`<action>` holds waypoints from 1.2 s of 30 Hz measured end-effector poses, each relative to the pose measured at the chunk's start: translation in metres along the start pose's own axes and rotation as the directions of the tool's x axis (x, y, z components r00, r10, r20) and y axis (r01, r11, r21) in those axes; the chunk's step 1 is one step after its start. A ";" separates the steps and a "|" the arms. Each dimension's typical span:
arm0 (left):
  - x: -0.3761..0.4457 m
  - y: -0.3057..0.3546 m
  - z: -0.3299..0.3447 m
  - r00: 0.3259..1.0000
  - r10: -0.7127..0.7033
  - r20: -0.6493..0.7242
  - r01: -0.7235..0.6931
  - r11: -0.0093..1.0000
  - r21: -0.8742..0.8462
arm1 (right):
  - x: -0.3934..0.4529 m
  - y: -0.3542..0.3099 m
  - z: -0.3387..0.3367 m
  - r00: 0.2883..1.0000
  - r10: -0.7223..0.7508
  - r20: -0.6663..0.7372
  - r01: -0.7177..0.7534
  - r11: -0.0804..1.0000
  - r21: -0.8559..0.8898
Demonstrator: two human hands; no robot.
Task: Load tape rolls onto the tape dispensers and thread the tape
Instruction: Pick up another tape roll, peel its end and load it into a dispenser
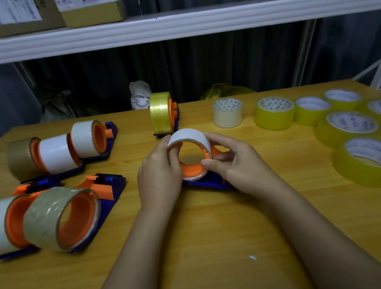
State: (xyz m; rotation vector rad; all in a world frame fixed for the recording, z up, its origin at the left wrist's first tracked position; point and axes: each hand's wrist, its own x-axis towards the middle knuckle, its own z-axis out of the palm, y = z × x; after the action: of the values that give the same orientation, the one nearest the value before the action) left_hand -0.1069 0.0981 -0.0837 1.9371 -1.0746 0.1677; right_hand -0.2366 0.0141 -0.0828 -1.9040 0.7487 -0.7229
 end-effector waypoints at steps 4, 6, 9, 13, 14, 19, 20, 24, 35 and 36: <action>0.001 0.003 -0.005 1.000 -0.001 0.030 0.003 0.997 -0.077 | -0.006 -0.005 -0.007 0.998 0.035 0.053 -0.042 0.991 0.127; 0.000 0.002 -0.006 0.999 0.005 0.047 -0.002 0.998 -0.067 | -0.005 -0.005 -0.006 1.000 0.029 -0.001 -0.029 0.997 0.078; -0.001 0.002 -0.006 0.998 0.030 0.055 -0.030 1.000 0.005 | -0.005 -0.005 -0.004 0.999 -0.009 -0.038 0.007 0.999 -0.054; -0.001 0.004 -0.009 0.997 0.075 0.020 -0.076 0.994 0.075 | -0.006 -0.008 -0.003 0.998 -0.053 -0.035 0.047 0.987 -0.153; -0.001 0.005 -0.009 0.996 0.087 0.011 -0.088 0.993 0.084 | -0.007 -0.010 -0.003 0.998 -0.059 -0.037 0.053 0.987 -0.151; -0.003 0.010 -0.014 0.985 0.153 -0.079 -0.144 0.984 0.103 | -0.013 -0.016 -0.002 0.992 -0.093 -0.090 0.093 0.996 -0.003; -0.003 0.011 -0.015 0.982 0.168 -0.091 -0.158 0.981 0.109 | -0.014 -0.018 -0.002 0.990 -0.103 -0.100 0.106 0.994 0.031; -0.002 0.011 -0.017 0.972 0.189 -0.139 -0.174 0.978 0.116 | -0.017 -0.021 0.000 0.984 -0.120 -0.135 0.131 0.989 0.072; -0.001 0.006 -0.008 0.976 0.191 -0.106 -0.173 0.971 0.165 | -0.011 -0.009 0.005 0.990 -0.082 -0.115 0.094 0.990 0.109; -0.001 0.006 -0.007 0.978 0.184 -0.100 -0.165 0.971 0.171 | -0.011 -0.008 0.005 0.991 -0.079 -0.108 0.091 0.990 0.112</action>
State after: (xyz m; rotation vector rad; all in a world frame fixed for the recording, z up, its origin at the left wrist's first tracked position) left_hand -0.1100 0.1026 -0.0760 1.9477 -1.1839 0.4725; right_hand -0.2384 0.0276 -0.0791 -1.8120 0.6772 -0.9048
